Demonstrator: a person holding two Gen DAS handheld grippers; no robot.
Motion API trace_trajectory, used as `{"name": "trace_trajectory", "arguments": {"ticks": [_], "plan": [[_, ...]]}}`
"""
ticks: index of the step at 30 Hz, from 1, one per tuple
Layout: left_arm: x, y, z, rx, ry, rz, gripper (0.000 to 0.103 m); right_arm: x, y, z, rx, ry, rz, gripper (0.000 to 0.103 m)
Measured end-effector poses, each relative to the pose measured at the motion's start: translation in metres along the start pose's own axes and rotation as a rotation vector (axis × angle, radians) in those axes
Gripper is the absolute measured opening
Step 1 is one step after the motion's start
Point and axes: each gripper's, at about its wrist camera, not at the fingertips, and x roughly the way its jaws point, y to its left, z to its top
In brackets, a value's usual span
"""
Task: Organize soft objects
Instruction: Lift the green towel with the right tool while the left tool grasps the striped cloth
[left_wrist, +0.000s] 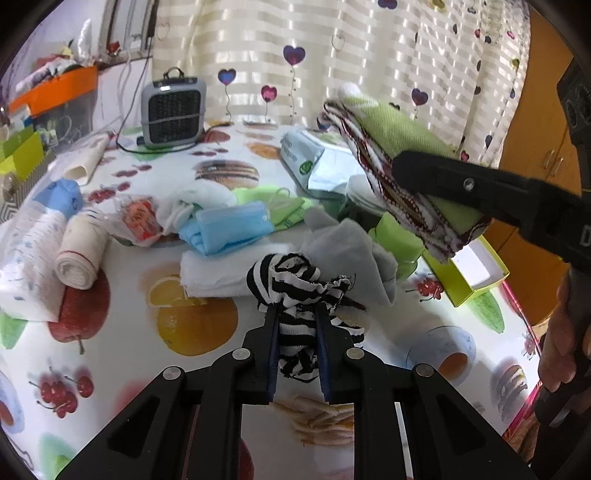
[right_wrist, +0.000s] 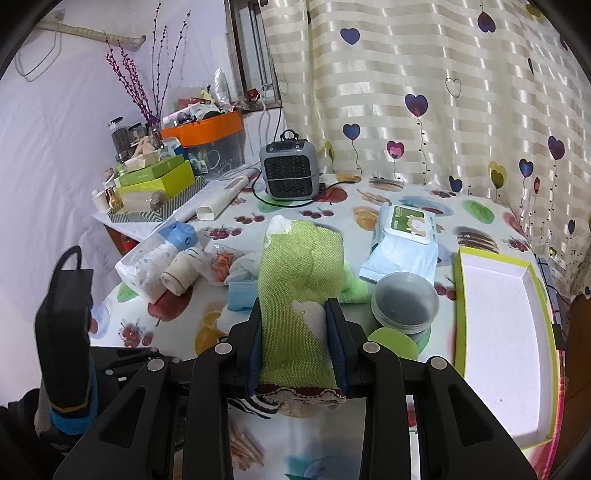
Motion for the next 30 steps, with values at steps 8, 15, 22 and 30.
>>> {"name": "trace_trajectory", "arguments": {"ticks": [8,15,22,30], "plan": [[-0.029,0.004,0.008,0.004,-0.080,0.018,0.016,-0.009,0.000,-0.001,0.001,-0.015,0.001,0.032],[-0.046,0.008,0.017,-0.006,-0.128,0.023,0.016,-0.013,0.001,0.000,0.000,-0.025,-0.001,0.032],[-0.050,0.013,0.021,-0.027,-0.140,0.012,0.016,-0.014,0.000,-0.001,0.003,-0.025,0.002,0.032],[-0.015,0.023,0.008,-0.032,0.022,-0.029,0.035,-0.011,0.000,-0.006,0.005,-0.009,0.006,0.032]]}}
